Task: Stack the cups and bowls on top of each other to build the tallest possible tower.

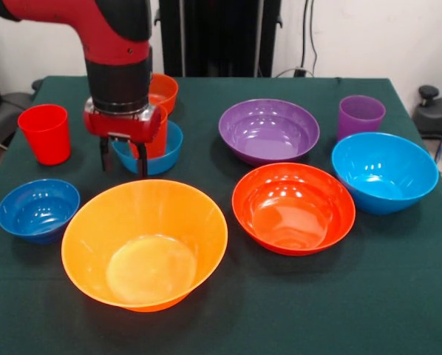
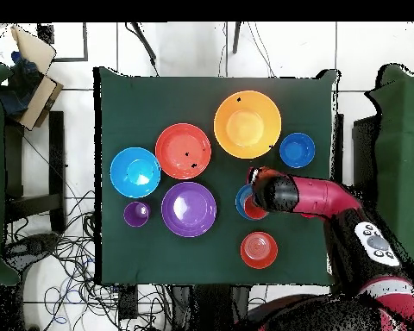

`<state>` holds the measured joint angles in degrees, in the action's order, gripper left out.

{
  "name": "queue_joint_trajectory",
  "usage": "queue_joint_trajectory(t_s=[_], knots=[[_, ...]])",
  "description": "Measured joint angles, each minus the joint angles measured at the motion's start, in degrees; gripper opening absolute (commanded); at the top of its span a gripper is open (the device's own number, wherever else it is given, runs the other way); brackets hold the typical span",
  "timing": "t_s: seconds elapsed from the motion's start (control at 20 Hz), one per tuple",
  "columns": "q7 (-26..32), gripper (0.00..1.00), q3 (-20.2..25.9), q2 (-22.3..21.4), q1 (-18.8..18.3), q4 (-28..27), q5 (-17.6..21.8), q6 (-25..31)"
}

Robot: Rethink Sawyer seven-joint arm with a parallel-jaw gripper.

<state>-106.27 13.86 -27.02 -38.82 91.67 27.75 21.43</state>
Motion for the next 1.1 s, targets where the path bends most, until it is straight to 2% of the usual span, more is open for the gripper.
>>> queue_joint_trajectory(t_s=[0.25, 0.75, 1.1], knots=[[0.0, 1.0, 0.07, 1.25, -0.07, -1.88, 0.01, 3.35], [1.31, 1.0, 2.18, 1.09, -3.43, -6.77, 0.06, 18.11], [2.46, 1.0, 4.51, 1.21, -5.01, -9.66, 2.77, 19.21]])
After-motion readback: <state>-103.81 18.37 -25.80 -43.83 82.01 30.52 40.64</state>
